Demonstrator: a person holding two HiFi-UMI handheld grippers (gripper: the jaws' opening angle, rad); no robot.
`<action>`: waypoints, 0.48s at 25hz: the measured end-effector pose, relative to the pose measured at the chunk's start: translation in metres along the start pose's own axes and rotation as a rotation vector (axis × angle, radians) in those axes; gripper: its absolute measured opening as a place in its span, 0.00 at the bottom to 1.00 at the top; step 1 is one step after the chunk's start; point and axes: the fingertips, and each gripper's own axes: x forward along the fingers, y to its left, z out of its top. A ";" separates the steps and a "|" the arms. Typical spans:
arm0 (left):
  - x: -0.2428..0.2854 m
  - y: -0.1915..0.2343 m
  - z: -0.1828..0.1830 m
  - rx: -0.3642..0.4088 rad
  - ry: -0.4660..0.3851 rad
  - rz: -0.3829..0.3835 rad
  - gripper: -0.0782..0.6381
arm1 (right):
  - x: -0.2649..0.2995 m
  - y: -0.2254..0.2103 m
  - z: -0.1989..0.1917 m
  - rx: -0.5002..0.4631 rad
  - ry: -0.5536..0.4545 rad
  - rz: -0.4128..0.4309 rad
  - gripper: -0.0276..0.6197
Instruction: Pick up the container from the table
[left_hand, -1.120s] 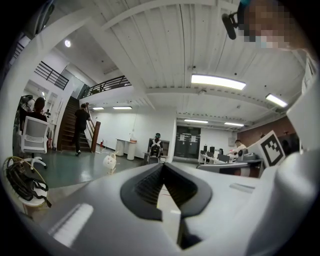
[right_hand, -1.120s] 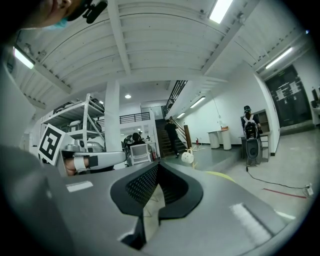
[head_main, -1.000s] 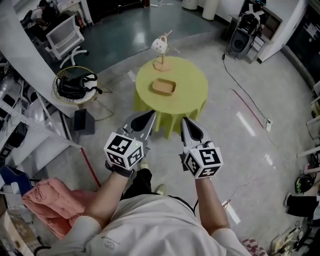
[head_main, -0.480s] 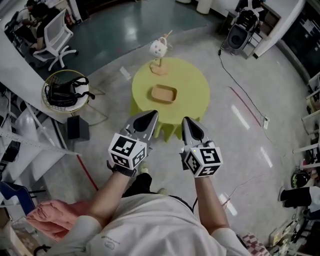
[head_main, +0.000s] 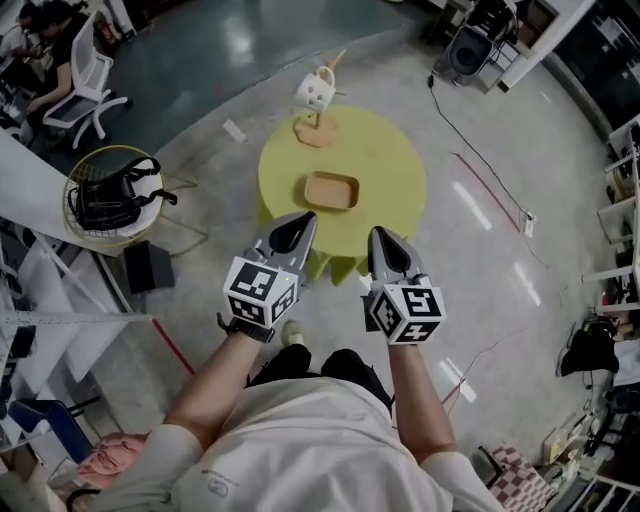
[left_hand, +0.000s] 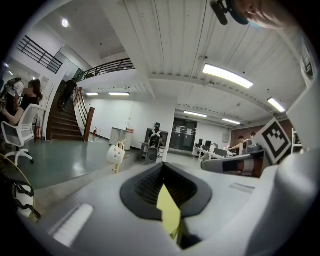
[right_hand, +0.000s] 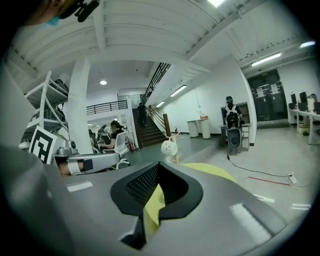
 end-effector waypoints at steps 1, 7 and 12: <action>0.005 0.005 -0.004 -0.005 0.009 -0.001 0.12 | 0.005 -0.003 -0.002 0.001 0.008 -0.011 0.06; 0.036 0.029 -0.028 -0.038 0.055 0.005 0.12 | 0.038 -0.024 -0.020 0.006 0.065 -0.045 0.06; 0.070 0.046 -0.050 -0.054 0.099 0.022 0.12 | 0.074 -0.052 -0.039 0.018 0.121 -0.044 0.06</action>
